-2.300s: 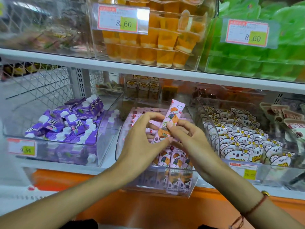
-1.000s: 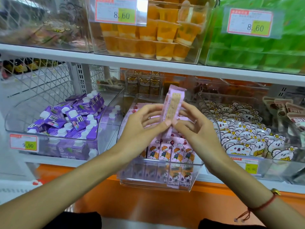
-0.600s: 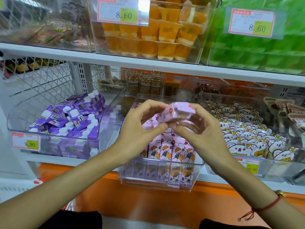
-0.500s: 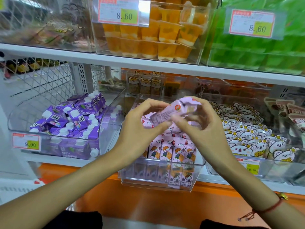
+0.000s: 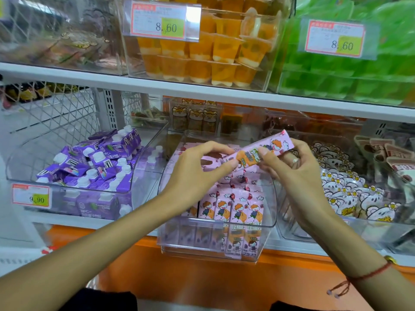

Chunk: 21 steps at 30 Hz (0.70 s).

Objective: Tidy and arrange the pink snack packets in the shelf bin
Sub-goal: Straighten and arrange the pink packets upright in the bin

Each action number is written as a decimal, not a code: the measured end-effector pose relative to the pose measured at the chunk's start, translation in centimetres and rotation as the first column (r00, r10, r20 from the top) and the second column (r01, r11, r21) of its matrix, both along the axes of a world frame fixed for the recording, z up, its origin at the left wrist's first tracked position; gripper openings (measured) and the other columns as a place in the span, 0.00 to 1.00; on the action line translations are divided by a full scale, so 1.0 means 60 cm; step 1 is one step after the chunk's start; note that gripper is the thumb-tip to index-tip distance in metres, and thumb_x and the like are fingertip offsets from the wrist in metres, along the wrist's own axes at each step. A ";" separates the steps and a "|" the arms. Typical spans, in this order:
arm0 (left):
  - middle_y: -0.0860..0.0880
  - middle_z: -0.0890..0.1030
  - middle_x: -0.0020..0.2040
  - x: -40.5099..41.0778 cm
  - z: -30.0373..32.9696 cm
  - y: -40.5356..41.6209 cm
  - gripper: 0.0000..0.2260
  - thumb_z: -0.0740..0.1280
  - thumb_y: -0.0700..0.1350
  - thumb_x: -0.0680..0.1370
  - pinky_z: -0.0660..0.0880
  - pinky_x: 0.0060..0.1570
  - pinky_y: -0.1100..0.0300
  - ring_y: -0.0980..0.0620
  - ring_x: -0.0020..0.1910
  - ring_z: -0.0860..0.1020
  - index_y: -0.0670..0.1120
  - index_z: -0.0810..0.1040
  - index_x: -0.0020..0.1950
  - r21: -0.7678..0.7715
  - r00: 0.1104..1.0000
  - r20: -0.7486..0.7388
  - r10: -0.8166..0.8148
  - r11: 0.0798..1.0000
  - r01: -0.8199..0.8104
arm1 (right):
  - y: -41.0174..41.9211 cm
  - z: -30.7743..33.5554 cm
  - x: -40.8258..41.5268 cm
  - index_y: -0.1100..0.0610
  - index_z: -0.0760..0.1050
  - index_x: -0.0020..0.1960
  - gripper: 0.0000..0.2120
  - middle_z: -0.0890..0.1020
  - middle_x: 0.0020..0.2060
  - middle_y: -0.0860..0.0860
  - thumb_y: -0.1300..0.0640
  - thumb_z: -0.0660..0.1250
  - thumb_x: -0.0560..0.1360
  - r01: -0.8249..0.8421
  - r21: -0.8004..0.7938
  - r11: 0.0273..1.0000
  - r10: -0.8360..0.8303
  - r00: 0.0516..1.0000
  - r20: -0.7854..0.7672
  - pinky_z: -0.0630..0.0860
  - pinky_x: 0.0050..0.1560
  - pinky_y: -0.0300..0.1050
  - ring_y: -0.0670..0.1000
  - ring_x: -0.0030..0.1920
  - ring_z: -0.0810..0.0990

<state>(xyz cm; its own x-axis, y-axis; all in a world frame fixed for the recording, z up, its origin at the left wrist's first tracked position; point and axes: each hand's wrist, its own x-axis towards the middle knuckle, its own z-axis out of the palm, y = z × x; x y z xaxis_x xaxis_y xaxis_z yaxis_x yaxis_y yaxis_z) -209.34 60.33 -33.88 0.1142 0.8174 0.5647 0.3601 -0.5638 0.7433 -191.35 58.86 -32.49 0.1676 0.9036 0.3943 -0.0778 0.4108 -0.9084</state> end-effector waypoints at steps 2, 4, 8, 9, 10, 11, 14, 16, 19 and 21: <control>0.61 0.80 0.53 0.006 -0.003 0.019 0.12 0.72 0.50 0.74 0.71 0.55 0.69 0.65 0.54 0.75 0.53 0.78 0.56 0.011 0.999 -0.029 0.024 1.000 -0.024 | 0.008 0.004 0.010 0.55 0.69 0.55 0.16 0.83 0.45 0.53 0.61 0.72 0.72 0.074 0.052 0.996 -0.075 0.997 0.021 0.79 0.45 0.35 0.46 0.45 0.84; 0.56 0.78 0.59 0.014 -0.007 0.043 0.15 0.70 0.50 0.75 0.69 0.56 0.65 0.59 0.60 0.73 0.51 0.75 0.60 -0.011 0.972 -0.224 0.064 0.998 -0.068 | 0.016 0.006 0.021 0.57 0.67 0.55 0.16 0.82 0.45 0.52 0.64 0.71 0.73 0.142 0.092 0.986 -0.146 0.989 0.037 0.77 0.43 0.31 0.40 0.42 0.83; 0.49 0.75 0.65 0.031 -0.018 0.083 0.15 0.62 0.48 0.80 0.67 0.59 0.55 0.49 0.65 0.68 0.48 0.73 0.66 0.012 0.737 -0.674 0.050 0.998 -0.057 | 0.035 -0.007 0.038 0.57 0.65 0.54 0.17 0.79 0.40 0.48 0.62 0.72 0.73 0.240 0.097 0.966 -0.256 0.944 0.210 0.72 0.33 0.26 0.34 0.31 0.79; 0.48 0.75 0.66 0.034 -0.020 0.087 0.16 0.60 0.48 0.81 0.66 0.59 0.55 0.48 0.65 0.68 0.47 0.73 0.67 -0.004 0.687 -0.727 0.027 0.999 -0.043 | 0.040 -0.010 0.040 0.56 0.65 0.53 0.17 0.79 0.39 0.48 0.60 0.72 0.73 0.245 0.091 0.965 -0.261 0.931 0.255 0.71 0.31 0.28 0.36 0.28 0.77; 0.47 0.75 0.66 0.035 -0.021 0.090 0.16 0.59 0.49 0.81 0.65 0.59 0.56 0.48 0.65 0.67 0.46 0.73 0.67 -0.019 0.653 -0.757 0.008 0.999 -0.033 | 0.045 -0.011 0.042 0.56 0.65 0.53 0.17 0.79 0.37 0.48 0.59 0.72 0.72 0.244 0.088 0.966 -0.259 0.921 0.291 0.69 0.30 0.30 0.38 0.26 0.75; 0.48 0.75 0.66 0.034 -0.023 0.091 0.16 0.58 0.49 0.82 0.65 0.59 0.56 0.48 0.65 0.67 0.46 0.74 0.67 -0.024 0.639 -0.769 -0.002 0.999 -0.026 | 0.050 -0.011 0.043 0.56 0.65 0.53 0.17 0.79 0.34 0.49 0.59 0.73 0.72 0.241 0.088 0.967 -0.256 0.909 0.328 0.69 0.30 0.34 0.41 0.25 0.73; 0.51 0.74 0.67 0.026 -0.028 0.088 0.15 0.58 0.50 0.81 0.65 0.61 0.56 0.51 0.67 0.66 0.49 0.74 0.66 -0.013 0.670 -0.743 -0.007 1.000 -0.004 | 0.063 -0.007 0.039 0.55 0.67 0.54 0.17 0.81 0.32 0.53 0.56 0.73 0.72 0.208 0.100 0.973 -0.230 0.826 0.514 0.72 0.33 0.46 0.51 0.29 0.76; 0.53 0.74 0.66 0.018 -0.031 0.081 0.16 0.57 0.51 0.81 0.66 0.61 0.54 0.52 0.66 0.66 0.51 0.73 0.67 -0.027 0.689 -0.724 -0.022 1.000 0.004 | 0.072 -0.001 0.034 0.55 0.68 0.53 0.17 0.81 0.34 0.50 0.56 0.73 0.72 0.167 0.127 0.978 -0.209 0.730 0.650 0.75 0.36 0.43 0.48 0.33 0.80; 0.54 0.75 0.63 0.010 -0.037 0.067 0.16 0.57 0.52 0.82 0.67 0.61 0.54 0.53 0.65 0.67 0.53 0.71 0.69 -0.027 0.708 -0.706 -0.027 1.000 0.012 | 0.089 0.025 0.035 0.56 0.70 0.50 0.16 0.81 0.34 0.47 0.55 0.75 0.71 0.099 0.157 0.983 -0.186 0.553 0.812 0.74 0.35 0.34 0.45 0.35 0.80; 0.54 0.73 0.65 0.009 -0.042 0.058 0.16 0.57 0.51 0.82 0.65 0.61 0.58 0.53 0.65 0.67 0.53 0.70 0.69 0.009 0.750 -0.661 0.007 1.000 -0.001 | 0.101 0.042 0.038 0.56 0.71 0.50 0.16 0.83 0.37 0.50 0.53 0.75 0.70 0.060 0.153 0.986 -0.164 0.398 0.903 0.77 0.42 0.43 0.50 0.39 0.82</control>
<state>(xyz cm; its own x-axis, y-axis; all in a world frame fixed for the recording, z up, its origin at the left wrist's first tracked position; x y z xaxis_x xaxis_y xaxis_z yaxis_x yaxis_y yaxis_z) -208.79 63.84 -36.40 0.4577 0.8149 0.3557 0.7623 -0.5655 0.3147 -189.10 64.94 -29.96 -0.2403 0.8610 0.4483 0.8254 0.4243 -0.3724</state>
